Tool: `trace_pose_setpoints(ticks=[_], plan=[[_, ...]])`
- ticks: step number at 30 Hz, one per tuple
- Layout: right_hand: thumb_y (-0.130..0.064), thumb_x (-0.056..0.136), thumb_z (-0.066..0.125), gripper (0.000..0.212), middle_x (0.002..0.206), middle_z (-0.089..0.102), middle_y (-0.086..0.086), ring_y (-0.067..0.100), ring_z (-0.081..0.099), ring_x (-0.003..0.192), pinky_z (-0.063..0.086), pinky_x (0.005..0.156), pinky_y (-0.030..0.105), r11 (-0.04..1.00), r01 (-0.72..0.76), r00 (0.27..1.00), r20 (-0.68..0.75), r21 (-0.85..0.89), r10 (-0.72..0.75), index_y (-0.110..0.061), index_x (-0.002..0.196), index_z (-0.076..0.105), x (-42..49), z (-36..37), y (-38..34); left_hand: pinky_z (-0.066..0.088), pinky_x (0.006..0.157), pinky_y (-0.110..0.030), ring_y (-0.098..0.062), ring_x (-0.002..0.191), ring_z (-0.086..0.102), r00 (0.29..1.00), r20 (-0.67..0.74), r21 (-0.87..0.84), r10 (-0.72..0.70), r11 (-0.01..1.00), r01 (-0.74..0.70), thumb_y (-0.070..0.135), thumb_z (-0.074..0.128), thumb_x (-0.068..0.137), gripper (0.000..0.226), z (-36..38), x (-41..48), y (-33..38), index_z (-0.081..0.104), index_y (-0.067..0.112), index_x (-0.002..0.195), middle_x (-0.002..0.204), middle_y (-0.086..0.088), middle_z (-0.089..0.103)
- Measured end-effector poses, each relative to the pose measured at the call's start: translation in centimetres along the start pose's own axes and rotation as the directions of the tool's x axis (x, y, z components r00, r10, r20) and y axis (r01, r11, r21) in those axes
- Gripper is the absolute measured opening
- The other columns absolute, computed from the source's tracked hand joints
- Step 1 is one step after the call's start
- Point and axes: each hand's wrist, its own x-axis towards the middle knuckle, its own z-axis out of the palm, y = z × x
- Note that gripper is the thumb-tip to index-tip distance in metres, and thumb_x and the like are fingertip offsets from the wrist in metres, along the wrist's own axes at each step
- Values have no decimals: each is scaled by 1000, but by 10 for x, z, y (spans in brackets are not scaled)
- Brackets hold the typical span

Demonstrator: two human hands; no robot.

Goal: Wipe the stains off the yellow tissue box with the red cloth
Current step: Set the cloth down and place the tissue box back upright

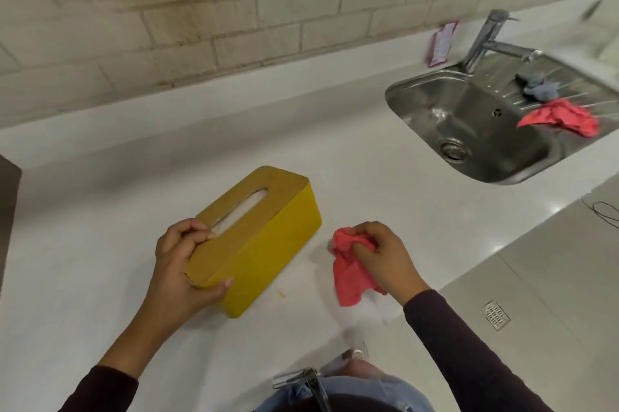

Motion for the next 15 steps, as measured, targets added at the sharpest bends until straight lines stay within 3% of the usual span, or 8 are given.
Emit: trace_pose_setpoints(ticks=[3,5,10,12,15], plan=[[-4,79,53,33,96,63,-7,-7,56,83,41,66,5,999,-32,998,-58,34,34,-37,76,61,6,-19,9,23,99,-20,-8,121,30,993,55,111,100,988,-105,54,72,46,70,10,0,-5,51,34,110,125,27,34],[-5,79,54,31,95,64,-10,-7,58,82,42,64,6,997,-53,995,-84,55,58,-35,77,63,12,-33,16,21,102,-21,-2,125,24,988,89,177,129,974,-143,56,72,45,73,17,1,-8,49,38,112,124,19,36],[-6,79,57,24,93,69,-9,-2,63,81,46,66,11,988,-82,992,-82,129,93,-28,79,66,32,-73,29,14,109,-18,-14,126,32,975,194,308,105,937,-162,73,66,54,70,19,5,-21,44,45,114,132,11,36],[-5,78,58,24,91,70,-9,-2,64,78,47,62,9,980,-87,991,-90,178,104,-26,80,67,40,-91,32,16,111,-27,-22,125,37,969,230,380,93,908,-177,78,61,52,75,15,6,-31,43,47,117,138,14,35],[-3,80,60,22,94,69,-5,1,63,79,47,63,10,961,-100,989,-76,257,123,-23,87,65,54,-123,40,24,108,-57,-31,125,42,970,242,498,-9,859,-116,77,70,33,101,11,12,-40,40,45,124,142,12,36]])
